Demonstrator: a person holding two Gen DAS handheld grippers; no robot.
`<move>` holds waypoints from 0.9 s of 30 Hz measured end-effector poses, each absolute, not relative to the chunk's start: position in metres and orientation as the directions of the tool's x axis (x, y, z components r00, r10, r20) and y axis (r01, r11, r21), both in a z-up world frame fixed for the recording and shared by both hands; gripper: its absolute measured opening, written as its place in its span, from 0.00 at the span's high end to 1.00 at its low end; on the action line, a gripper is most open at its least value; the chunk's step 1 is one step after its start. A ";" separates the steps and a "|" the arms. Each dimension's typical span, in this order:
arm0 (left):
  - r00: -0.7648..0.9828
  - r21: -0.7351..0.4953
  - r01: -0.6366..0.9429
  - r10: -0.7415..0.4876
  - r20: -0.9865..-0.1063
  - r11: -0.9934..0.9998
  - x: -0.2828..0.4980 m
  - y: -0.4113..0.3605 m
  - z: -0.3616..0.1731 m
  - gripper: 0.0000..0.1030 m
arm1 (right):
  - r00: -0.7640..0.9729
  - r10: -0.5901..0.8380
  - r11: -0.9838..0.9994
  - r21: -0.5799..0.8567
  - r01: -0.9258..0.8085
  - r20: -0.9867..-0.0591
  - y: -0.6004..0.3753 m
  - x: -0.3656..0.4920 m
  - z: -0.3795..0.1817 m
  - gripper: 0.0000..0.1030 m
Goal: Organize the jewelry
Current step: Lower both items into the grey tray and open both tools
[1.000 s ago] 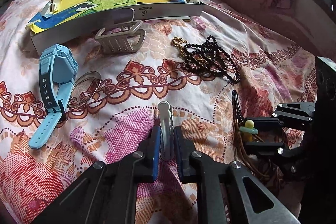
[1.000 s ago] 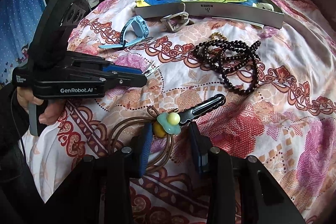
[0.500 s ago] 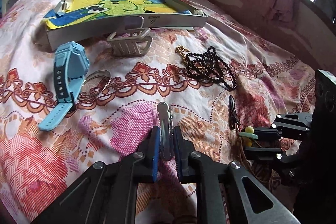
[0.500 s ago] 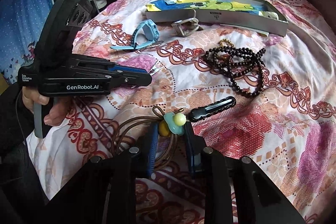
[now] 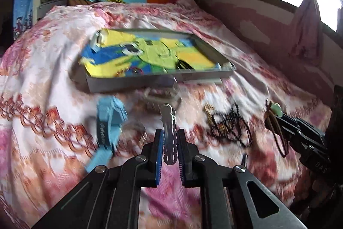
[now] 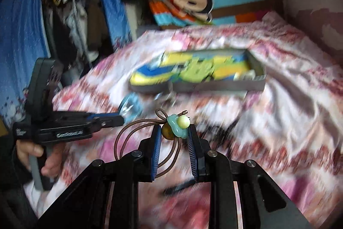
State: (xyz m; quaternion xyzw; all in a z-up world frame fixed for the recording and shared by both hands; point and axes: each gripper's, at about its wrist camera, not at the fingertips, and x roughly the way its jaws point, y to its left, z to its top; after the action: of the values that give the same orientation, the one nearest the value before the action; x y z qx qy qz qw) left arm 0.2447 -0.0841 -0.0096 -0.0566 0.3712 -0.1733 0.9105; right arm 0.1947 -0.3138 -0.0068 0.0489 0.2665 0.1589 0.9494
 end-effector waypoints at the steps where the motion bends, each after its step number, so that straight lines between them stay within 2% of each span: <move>1: 0.675 -0.228 0.261 -0.346 -0.652 0.938 0.251 -0.083 -0.005 0.88 | 0.821 0.316 0.948 0.182 -0.259 -0.476 -0.317 0.204 -0.002 0.79; 7: 0.698 -0.248 0.180 -0.302 -0.650 0.952 0.316 -0.077 0.017 0.88 | 0.867 0.238 0.969 0.162 -0.184 -0.438 -0.323 0.280 0.017 0.79; 13: 0.670 -0.240 0.172 -0.292 -0.682 0.955 0.370 -0.091 0.007 0.88 | 0.873 0.195 0.979 0.144 -0.145 -0.448 -0.327 0.350 0.019 0.79; 19: 0.625 -0.209 0.162 -0.265 -0.734 0.964 0.408 -0.109 -0.017 0.88 | 0.840 0.153 0.988 0.099 -0.118 -0.521 -0.334 0.379 -0.021 0.79; 27: 0.595 -0.200 0.139 -0.243 -0.766 0.970 0.422 -0.122 -0.033 0.88 | 0.803 0.170 0.985 0.127 -0.117 -0.571 -0.340 0.396 -0.041 0.79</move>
State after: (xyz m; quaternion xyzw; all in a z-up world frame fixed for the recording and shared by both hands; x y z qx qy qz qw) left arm 0.4221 -0.1220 -0.0327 -0.0595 0.4372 -0.1072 0.8910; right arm 0.3964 -0.3401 -0.0414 0.0428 0.3043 0.0756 0.9486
